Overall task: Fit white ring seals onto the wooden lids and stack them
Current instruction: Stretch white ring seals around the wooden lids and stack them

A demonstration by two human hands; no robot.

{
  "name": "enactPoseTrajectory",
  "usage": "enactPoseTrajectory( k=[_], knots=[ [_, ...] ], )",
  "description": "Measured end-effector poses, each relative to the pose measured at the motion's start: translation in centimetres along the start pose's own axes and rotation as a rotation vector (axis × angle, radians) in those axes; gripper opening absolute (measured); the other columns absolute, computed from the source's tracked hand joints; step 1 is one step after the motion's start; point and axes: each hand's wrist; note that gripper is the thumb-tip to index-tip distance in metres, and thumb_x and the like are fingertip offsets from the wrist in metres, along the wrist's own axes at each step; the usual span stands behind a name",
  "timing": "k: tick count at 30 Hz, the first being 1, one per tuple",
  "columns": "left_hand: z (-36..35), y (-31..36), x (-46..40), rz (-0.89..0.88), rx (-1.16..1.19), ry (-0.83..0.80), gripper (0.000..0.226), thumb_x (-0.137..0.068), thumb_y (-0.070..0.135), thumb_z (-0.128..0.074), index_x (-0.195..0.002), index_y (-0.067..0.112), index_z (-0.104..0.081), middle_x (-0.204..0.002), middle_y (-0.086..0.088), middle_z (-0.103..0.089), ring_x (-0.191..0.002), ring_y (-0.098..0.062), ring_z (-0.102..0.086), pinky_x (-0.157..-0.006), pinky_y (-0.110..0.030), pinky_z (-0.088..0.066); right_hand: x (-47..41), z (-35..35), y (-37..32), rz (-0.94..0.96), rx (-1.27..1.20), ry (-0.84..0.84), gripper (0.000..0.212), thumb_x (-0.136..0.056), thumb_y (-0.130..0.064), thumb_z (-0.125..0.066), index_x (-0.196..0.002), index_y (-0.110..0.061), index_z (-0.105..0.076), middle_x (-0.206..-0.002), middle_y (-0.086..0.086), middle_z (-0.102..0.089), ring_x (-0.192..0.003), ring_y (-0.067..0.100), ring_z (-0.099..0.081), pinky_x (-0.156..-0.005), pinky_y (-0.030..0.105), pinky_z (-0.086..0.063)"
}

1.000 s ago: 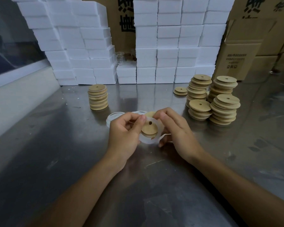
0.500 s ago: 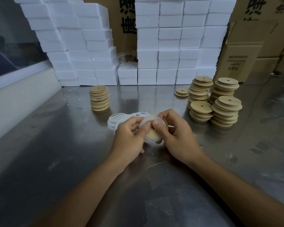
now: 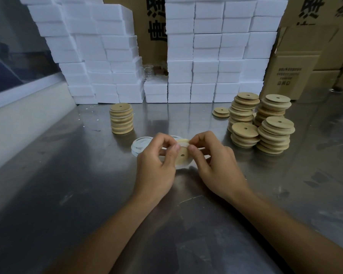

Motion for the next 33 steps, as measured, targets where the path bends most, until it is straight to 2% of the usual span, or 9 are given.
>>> enactPoseTrajectory(
  k=[3, 8, 10, 15, 20, 24, 29, 33],
  knots=[
    [0.04, -0.12, 0.04, 0.007, -0.012, 0.003, 0.024, -0.094, 0.016, -0.064, -0.081, 0.034, -0.055, -0.084, 0.014, -0.064, -0.083, -0.007, -0.065, -0.064, -0.021, -0.055, 0.0, 0.06, -0.28, 0.052, 0.054, 0.002, 0.012, -0.098, -0.025, -0.057, -0.105, -0.015, -0.06, -0.1, -0.006, -0.069, -0.096, 0.012, -0.066, -0.074, 0.042, -0.055],
    [0.05, 0.25, 0.22, -0.039, -0.071, -0.001, 0.02, -0.093, 0.02, -0.065, -0.082, 0.034, -0.055, -0.085, 0.016, -0.062, -0.089, -0.005, -0.062, -0.066, -0.008, -0.048, -0.16, -0.04, -0.55, 0.141, 0.148, 0.027, 0.013, -0.096, -0.022, -0.06, -0.103, -0.012, -0.064, -0.1, -0.002, -0.067, -0.088, 0.02, -0.065, -0.07, 0.044, -0.054],
    [0.01, 0.15, 0.14, -0.043, -0.084, -0.015, 0.014, -0.093, 0.019, -0.065, -0.083, 0.026, -0.058, -0.084, 0.014, -0.063, -0.088, -0.005, -0.062, -0.067, -0.007, -0.046, -0.16, -0.02, -0.45, 0.126, 0.125, 0.024, 0.011, -0.096, -0.02, -0.06, -0.102, -0.011, -0.064, -0.098, -0.002, -0.068, -0.088, 0.017, -0.065, -0.071, 0.04, -0.055],
    [0.0, 0.03, 0.13, -0.072, -0.124, -0.05, 0.012, -0.093, 0.011, -0.064, -0.084, 0.018, -0.061, -0.081, 0.012, -0.064, -0.084, -0.007, -0.061, -0.069, -0.018, -0.05, -0.29, 0.25, -0.17, 0.091, 0.073, 0.048, 0.006, -0.093, -0.012, -0.063, -0.099, -0.01, -0.065, -0.09, -0.004, -0.07, -0.084, 0.009, -0.067, -0.072, 0.029, -0.057],
    [0.06, 0.01, -0.01, -0.022, -0.108, -0.032, 0.011, -0.091, 0.009, -0.066, -0.084, 0.017, -0.062, -0.082, 0.012, -0.066, -0.084, -0.005, -0.061, -0.069, -0.015, -0.049, -0.42, 0.3, -0.04, 0.008, 0.095, 0.024, 0.004, -0.092, -0.012, -0.064, -0.094, -0.015, -0.066, -0.087, -0.007, -0.07, -0.081, 0.006, -0.066, -0.072, 0.022, -0.055],
    [0.01, -0.03, -0.05, 0.001, -0.124, -0.023, 0.013, -0.09, 0.009, -0.067, -0.082, 0.018, -0.061, -0.081, 0.011, -0.067, -0.083, -0.003, -0.062, -0.067, -0.018, -0.05, -0.52, 0.28, 0.29, -0.117, 0.086, 0.035, 0.005, -0.092, -0.016, -0.064, -0.089, -0.021, -0.065, -0.077, -0.009, -0.069, -0.063, 0.008, -0.064, -0.065, 0.033, -0.055],
    [0.16, -0.15, -0.22, 0.028, -0.141, -0.021, 0.028, -0.089, 0.007, -0.067, -0.076, 0.028, -0.055, -0.078, 0.012, -0.067, -0.076, -0.004, -0.064, -0.066, -0.022, -0.051, -0.8, 0.22, 0.13, -0.135, 0.089, 0.047, 0.014, -0.091, -0.017, -0.066, -0.083, -0.028, -0.063, -0.08, -0.015, -0.068, -0.068, 0.006, -0.065, -0.066, 0.029, -0.055],
    [0.27, -0.12, -0.29, 0.029, -0.151, -0.028, 0.031, -0.089, 0.007, -0.066, -0.075, 0.031, -0.052, -0.078, 0.013, -0.066, -0.077, -0.004, -0.064, -0.065, -0.02, -0.051, -0.82, 0.31, 0.1, -0.148, 0.084, 0.037, 0.012, -0.09, -0.017, -0.067, -0.083, -0.026, -0.064, -0.078, -0.014, -0.069, -0.07, 0.009, -0.066, -0.07, 0.034, -0.057]
  ],
)
Point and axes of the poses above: each hand's wrist, its own x-axis away from the middle knuckle, its own z-axis out of the back of the hand, y = z × x
